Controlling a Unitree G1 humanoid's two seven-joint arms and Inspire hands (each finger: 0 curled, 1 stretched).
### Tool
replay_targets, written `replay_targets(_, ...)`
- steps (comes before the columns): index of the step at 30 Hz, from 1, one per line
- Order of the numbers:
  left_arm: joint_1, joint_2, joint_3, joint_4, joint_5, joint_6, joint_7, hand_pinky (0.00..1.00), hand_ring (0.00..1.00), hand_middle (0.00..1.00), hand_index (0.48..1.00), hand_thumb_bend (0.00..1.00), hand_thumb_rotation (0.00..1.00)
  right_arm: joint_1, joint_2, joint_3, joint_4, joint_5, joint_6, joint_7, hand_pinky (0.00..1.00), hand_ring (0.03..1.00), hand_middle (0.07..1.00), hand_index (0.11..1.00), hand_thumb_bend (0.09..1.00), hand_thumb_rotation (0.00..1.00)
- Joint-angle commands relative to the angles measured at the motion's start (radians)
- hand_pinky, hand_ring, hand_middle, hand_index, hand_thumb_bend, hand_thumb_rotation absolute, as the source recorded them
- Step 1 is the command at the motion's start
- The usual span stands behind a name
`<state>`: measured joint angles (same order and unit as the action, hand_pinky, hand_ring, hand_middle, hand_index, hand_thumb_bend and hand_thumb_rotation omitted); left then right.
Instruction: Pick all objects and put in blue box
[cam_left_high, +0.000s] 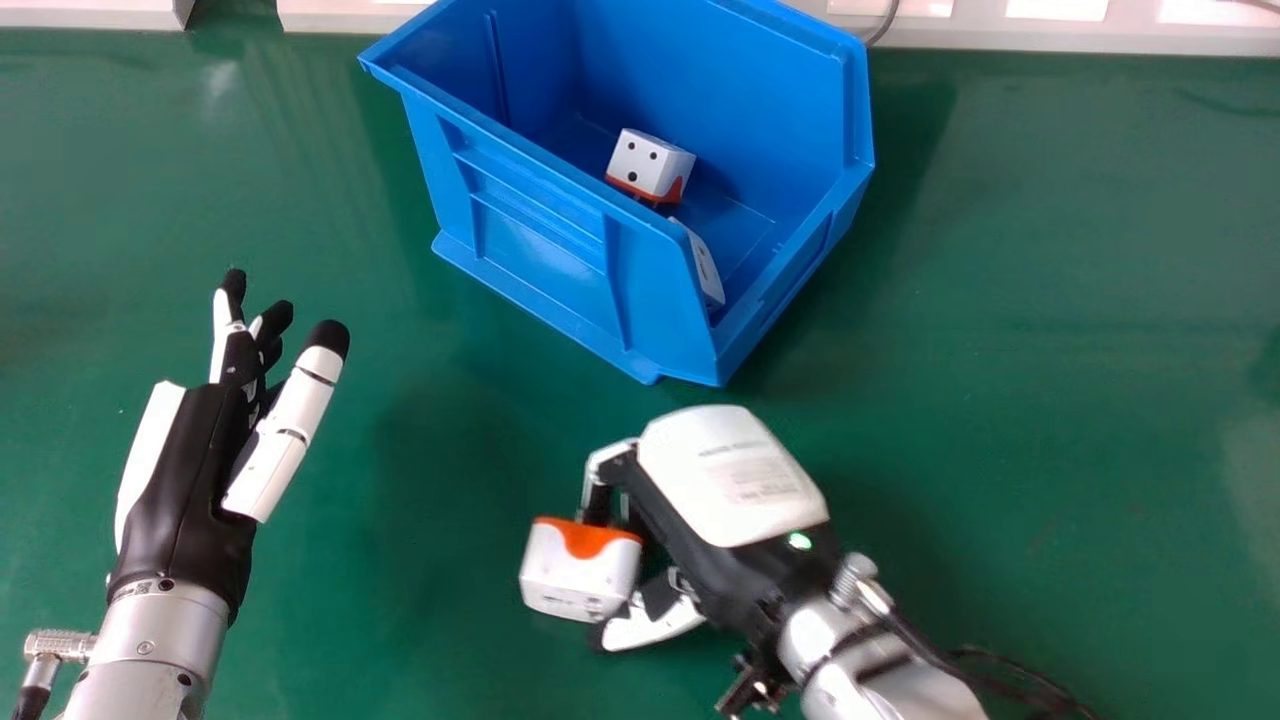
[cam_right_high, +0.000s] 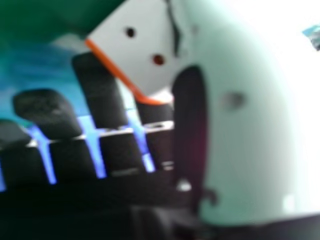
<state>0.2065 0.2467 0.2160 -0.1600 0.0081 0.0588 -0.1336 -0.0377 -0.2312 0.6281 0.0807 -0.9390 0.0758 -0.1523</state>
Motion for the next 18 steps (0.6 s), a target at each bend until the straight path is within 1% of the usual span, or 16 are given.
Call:
replay_targets(1, 0.0, 0.007, 0.003, -0.015, -0.006, -0.018, -0.004, 0.94, 0.99, 0.98, 0.954, 0.49, 0.82, 0.055, -0.006, -0.034, -0.102, 0.01, -0.007, -0.038, 0.14, 0.209, 0.296, 0.474, 0.485, 0.15)
replay_targets(6, -0.006, 0.009, 0.002, -0.009, -0.003, -0.016, 0.0, 0.94, 0.99, 0.98, 0.951, 0.49, 0.82, 0.169, -0.014, -0.086, -0.233, 0.033, -0.017, -0.065, 0.17, 0.235, 0.332, 0.48, 0.483, 0.15)
replay_targets(11, -0.011, 0.014, 0.002, -0.002, -0.003, -0.011, -0.001, 0.94, 0.99, 0.98, 0.952, 0.49, 0.82, 0.263, -0.018, -0.136, -0.365, 0.029, 0.009, -0.043, 0.18, 0.246, 0.334, 0.479, 0.484, 0.15)
replay_targets(15, -0.011, 0.016, 0.004, 0.001, -0.009, -0.01, -0.005, 0.95, 1.0, 0.98, 0.954, 0.49, 0.82, 0.318, -0.021, -0.192, -0.457, 0.042, 0.019, -0.018, 0.17, 0.231, 0.297, 0.472, 0.484, 0.15)
replay_targets(17, -0.013, 0.014, 0.005, 0.002, -0.012, -0.005, -0.005, 0.95, 1.0, 0.98, 0.955, 0.48, 0.82, 0.348, -0.024, -0.243, -0.502, 0.062, 0.021, -0.023, 0.16, 0.217, 0.279, 0.471, 0.485, 0.15)
replay_targets(18, -0.014, 0.014, 0.005, 0.003, -0.013, -0.004, -0.005, 0.96, 1.0, 0.99, 0.956, 0.48, 0.82, 0.357, -0.024, -0.26, -0.516, 0.068, 0.02, -0.025, 0.15, 0.197, 0.256, 0.47, 0.485, 0.15)
